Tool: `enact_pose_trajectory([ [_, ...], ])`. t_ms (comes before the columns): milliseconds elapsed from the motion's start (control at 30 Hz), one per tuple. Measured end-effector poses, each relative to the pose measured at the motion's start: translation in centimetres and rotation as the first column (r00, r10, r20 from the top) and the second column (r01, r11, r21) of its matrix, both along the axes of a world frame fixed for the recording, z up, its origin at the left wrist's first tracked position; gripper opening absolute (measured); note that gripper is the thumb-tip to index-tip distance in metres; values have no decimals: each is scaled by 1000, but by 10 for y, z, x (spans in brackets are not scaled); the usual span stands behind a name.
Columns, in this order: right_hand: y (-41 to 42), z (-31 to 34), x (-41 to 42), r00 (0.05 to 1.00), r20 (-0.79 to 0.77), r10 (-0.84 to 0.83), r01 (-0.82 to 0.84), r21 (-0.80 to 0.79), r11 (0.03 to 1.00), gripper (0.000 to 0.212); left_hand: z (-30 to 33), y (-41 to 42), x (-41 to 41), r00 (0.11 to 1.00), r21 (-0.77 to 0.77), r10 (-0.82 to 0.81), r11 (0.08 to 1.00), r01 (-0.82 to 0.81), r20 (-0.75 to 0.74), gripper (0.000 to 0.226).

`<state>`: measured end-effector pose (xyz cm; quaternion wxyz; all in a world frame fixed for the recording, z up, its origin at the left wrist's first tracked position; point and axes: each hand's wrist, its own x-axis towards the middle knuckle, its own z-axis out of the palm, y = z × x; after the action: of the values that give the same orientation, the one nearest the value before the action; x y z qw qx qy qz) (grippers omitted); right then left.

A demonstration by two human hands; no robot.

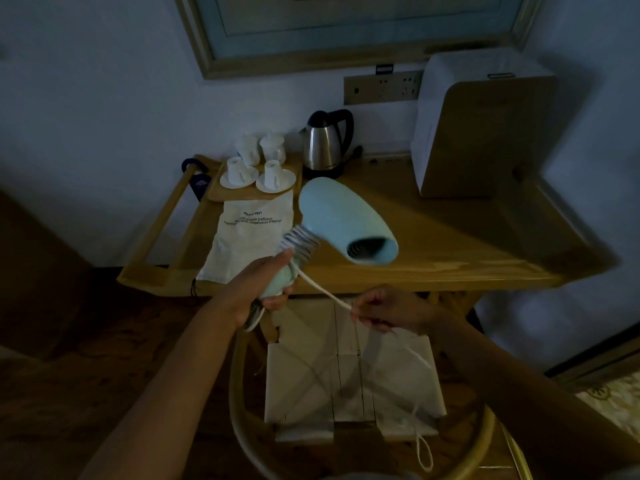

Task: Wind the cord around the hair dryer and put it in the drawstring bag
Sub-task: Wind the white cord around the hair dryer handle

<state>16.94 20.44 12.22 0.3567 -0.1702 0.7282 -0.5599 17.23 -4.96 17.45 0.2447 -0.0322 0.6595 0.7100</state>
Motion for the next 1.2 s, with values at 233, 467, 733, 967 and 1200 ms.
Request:
enact_pose_trajectory([
  [233,4,53,-38,931,-177,-320,348,162,923,25,26,4,13,867,-538,-465,784,308,-181,20],
  [467,-19,79,-60,937,-322,-138,253,349,902,16,-4,38,12,759,-958,-649,246,144,-52,49],
  [733,-55,67,-2,903,-404,-145,262,251,932,18,-40,37,-8,994,-810,-104,586,32,-36,39],
  [967,-37,27,20,775,-585,-240,402,162,901,23,-38,25,-3,979,-252,193,953,-171,66,35],
  [1200,-36,-11,43,708,-540,-455,482,-103,870,20,-23,35,4,993,-40,95,995,-92,74,54],
])
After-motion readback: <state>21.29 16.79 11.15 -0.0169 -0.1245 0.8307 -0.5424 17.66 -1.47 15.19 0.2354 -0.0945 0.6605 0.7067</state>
